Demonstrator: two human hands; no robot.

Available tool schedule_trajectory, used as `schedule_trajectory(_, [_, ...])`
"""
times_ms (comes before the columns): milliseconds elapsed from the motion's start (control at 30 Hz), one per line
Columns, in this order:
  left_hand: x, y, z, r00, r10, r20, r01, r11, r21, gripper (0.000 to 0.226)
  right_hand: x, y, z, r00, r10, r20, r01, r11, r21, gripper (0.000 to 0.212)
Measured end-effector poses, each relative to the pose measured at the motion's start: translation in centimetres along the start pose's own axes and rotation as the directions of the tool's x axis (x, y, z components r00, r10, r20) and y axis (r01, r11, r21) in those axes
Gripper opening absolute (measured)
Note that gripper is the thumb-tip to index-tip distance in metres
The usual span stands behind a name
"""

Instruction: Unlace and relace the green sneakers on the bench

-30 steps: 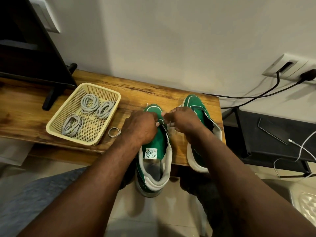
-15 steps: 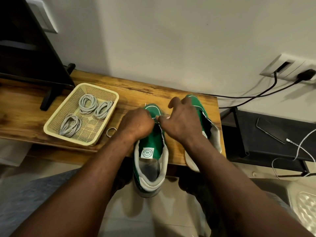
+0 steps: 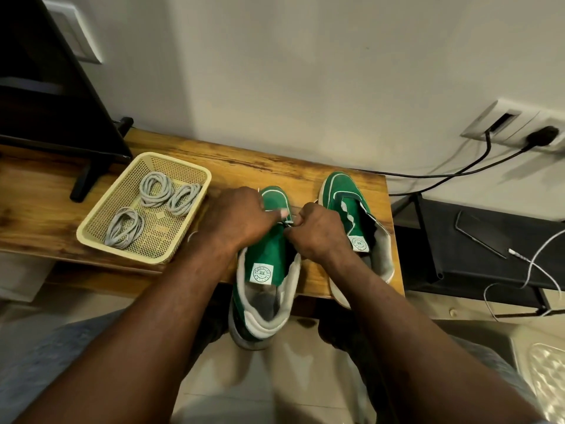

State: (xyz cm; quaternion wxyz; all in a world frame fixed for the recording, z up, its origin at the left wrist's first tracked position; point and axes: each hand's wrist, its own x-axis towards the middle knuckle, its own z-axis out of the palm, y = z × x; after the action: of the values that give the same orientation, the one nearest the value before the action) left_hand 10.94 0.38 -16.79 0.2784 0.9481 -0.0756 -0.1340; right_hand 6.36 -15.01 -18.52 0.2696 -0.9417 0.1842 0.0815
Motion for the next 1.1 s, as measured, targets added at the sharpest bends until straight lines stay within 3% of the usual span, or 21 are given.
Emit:
schedule_trajectory(67, [0.0,-0.3,0.3,0.998,0.007,0.067,-0.02,0.981,0.192,0.034,0.1,-0.1,0.2,1.0,-0.007,-0.008,0.007,1.0,0.018,0.026])
schedule_trajectory(133, [0.0,-0.1,0.4,0.997,0.049,0.065,-0.062,0.977,0.204,0.026,0.1,-0.1,0.3,1.0,-0.013,-0.013,0.013,1.0,0.009,0.025])
schedule_trajectory(200, [-0.3,0.7,0.0,0.997,0.078,-0.027,-0.081,0.984,-0.161,0.024,0.1,0.0,0.3,1.0,-0.016,-0.008,0.016,1.0,-0.013,0.023])
schedule_trajectory(267, [-0.4,1.4,-1.0,0.983,0.007,-0.182,-0.116,0.796,-0.594,0.028,0.2,0.0,0.2,1.0,-0.016,-0.001,0.016,1.0,0.006,0.021])
schedule_trajectory(333, [-0.4,1.5,-1.9,0.978,-0.095,-0.186,-0.075,0.673,-0.736,0.03,0.2,0.1,0.2,1.0,-0.01,0.006,0.01,1.0,0.02,0.02])
schedule_trajectory(367, [-0.4,1.3,-2.1,0.984,-0.1,-0.151,-0.034,0.716,-0.697,0.03,0.2,0.1,0.2,1.0,-0.007,0.008,0.006,1.0,0.021,0.019])
schedule_trajectory(400, [-0.4,1.0,-2.0,0.993,-0.075,-0.088,0.011,0.821,-0.571,0.031,0.2,0.1,0.2,1.0,-0.006,0.006,0.006,1.0,0.022,0.019])
schedule_trajectory(467, [-0.3,0.3,-1.1,0.996,-0.029,0.089,0.038,0.994,-0.1,0.04,0.2,0.2,0.2,1.0,-0.011,-0.001,0.011,1.0,0.009,0.02])
schedule_trajectory(500, [-0.3,0.2,-0.5,0.99,-0.037,0.133,0.022,0.994,0.111,0.043,0.2,0.2,0.2,1.0,-0.018,-0.005,0.018,1.0,0.003,0.02])
schedule_trajectory(533, [-0.4,0.4,-0.1,0.991,-0.031,0.13,0.003,0.978,0.21,0.039,0.3,0.3,0.2,1.0,-0.022,-0.008,0.022,1.0,-0.002,0.021])
schedule_trajectory(600, [-0.6,1.1,0.1,0.998,0.009,0.066,-0.017,0.993,0.115,0.029,0.3,0.2,0.1,1.0,-0.021,0.001,0.021,1.0,-0.012,0.022])
schedule_trajectory(667, [-0.8,1.8,-0.1,0.998,0.059,-0.026,-0.063,0.974,-0.218,0.032,0.4,0.1,0.2,1.0,-0.02,0.002,0.02,1.0,-0.01,0.025])
schedule_trajectory(700, [-0.8,1.8,-0.4,0.994,0.08,-0.069,-0.103,0.888,-0.449,0.035,0.4,0.2,0.2,1.0,-0.02,0.001,0.02,1.0,-0.005,0.026])
schedule_trajectory(767, [-0.8,1.7,-1.5,0.986,0.11,-0.126,-0.166,0.521,-0.837,0.037,0.4,0.2,0.1,1.0,-0.018,0.003,0.018,1.0,-0.003,0.025])
schedule_trajectory(833, [-0.8,1.5,-2.6,0.981,0.14,-0.13,-0.152,0.156,-0.976,0.035,0.4,0.3,0.1,1.0,-0.018,0.005,0.018,1.0,0.0,0.023])
schedule_trajectory(867, [-0.8,1.6,-3.0,0.983,0.147,-0.113,-0.118,0.032,-0.992,0.034,0.4,0.3,0.1,1.0,-0.017,0.006,0.017,1.0,0.0,0.022])
schedule_trajectory(1000, [-1.3,1.5,-4.6,0.983,0.177,-0.045,-0.004,-0.228,-0.974,0.04,0.3,0.3,0.0,1.0,-0.009,0.012,0.009,1.0,0.007,0.02])
schedule_trajectory(1067, [-1.4,0.7,-6.3,0.96,0.274,-0.064,0.024,-0.306,-0.952,0.04,0.3,0.4,-0.1,1.0,-0.007,0.006,0.007,1.0,0.012,0.022])
schedule_trajectory(1100, [-1.4,0.4,-7.1,0.947,0.317,-0.047,0.05,-0.291,-0.955,0.041,0.3,0.4,-0.1,1.0,-0.003,0.003,0.003,1.0,0.01,0.024])
